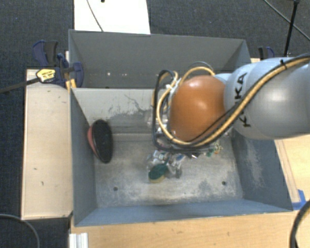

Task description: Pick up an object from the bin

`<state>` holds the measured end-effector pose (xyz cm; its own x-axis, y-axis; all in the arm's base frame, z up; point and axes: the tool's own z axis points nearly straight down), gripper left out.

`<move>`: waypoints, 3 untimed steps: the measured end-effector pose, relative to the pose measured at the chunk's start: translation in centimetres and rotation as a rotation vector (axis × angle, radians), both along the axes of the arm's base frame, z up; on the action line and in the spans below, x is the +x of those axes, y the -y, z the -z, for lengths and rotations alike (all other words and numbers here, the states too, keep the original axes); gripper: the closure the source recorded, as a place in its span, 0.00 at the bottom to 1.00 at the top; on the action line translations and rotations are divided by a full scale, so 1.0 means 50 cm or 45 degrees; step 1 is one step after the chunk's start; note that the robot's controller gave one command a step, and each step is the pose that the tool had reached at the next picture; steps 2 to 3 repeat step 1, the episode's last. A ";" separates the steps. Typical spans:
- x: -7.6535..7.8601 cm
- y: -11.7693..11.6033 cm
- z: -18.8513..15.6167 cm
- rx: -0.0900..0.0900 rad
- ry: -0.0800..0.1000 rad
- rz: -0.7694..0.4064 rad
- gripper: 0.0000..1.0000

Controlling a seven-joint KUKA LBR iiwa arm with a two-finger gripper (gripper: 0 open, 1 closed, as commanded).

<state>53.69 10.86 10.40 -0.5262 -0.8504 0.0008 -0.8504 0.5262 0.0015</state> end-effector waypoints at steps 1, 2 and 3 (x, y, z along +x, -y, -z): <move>0.051 -0.001 -0.260 0.004 0.017 0.036 1.00; 0.051 -0.001 -0.260 0.004 0.017 0.036 1.00; 0.051 -0.001 -0.260 0.004 0.017 0.036 1.00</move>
Offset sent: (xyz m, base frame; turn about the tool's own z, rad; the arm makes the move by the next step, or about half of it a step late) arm 0.0226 -0.0001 0.1247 0.0236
